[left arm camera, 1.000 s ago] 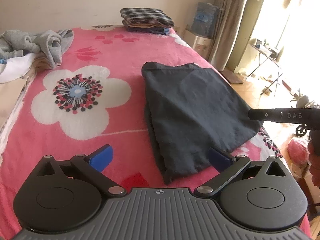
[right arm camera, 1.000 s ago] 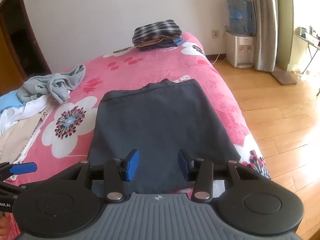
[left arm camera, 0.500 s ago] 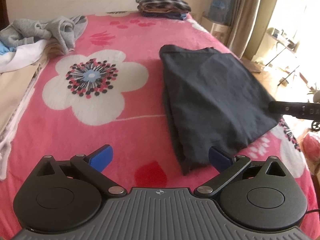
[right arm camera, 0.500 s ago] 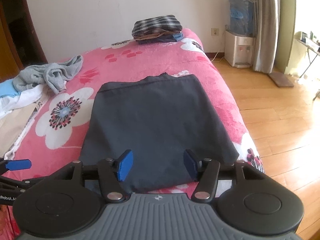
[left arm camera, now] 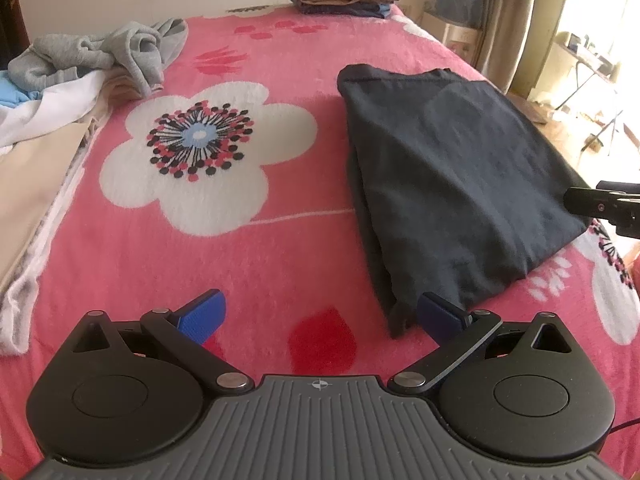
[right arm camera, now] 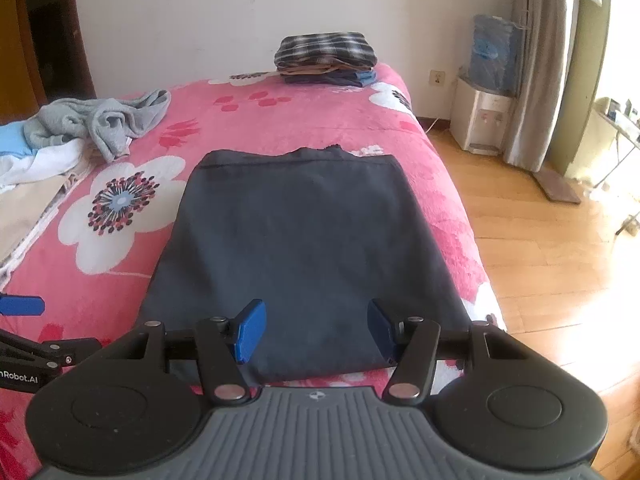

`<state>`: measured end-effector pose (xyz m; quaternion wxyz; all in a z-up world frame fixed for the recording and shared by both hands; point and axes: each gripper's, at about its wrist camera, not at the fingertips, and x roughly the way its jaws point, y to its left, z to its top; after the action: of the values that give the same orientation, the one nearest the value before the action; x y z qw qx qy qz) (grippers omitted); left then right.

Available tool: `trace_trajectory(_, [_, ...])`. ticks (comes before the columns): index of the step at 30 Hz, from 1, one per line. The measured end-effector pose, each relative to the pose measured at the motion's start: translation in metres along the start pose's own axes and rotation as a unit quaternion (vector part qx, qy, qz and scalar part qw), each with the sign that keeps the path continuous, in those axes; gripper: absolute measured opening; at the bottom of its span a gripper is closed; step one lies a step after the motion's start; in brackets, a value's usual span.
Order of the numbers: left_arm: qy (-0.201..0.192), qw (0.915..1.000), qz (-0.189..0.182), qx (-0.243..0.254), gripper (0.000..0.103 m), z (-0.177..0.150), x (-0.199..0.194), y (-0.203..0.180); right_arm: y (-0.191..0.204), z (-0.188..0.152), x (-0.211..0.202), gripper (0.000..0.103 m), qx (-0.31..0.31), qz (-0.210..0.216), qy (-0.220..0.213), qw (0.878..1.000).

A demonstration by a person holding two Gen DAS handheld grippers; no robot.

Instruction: Fold clothes

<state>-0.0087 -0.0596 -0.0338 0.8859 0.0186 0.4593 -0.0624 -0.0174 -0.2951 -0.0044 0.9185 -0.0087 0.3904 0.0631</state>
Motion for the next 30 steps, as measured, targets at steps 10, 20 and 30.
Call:
trace_trajectory(10, [0.012,0.9998,0.016,0.000,0.103,0.001,0.005,0.000,0.001,-0.001,0.003,0.060,-0.009,0.007,0.002,1.000])
trace_trajectory(20, [0.020,0.9995,0.026,0.002,0.103,0.000,0.011,-0.002,0.007,-0.002,0.010,0.060,-0.026,0.010,0.010,1.000])
trace_trajectory(30, [0.028,0.9992,0.029,0.004,0.103,-0.002,0.016,-0.005,0.012,-0.005,0.014,0.060,-0.041,0.013,0.018,0.999])
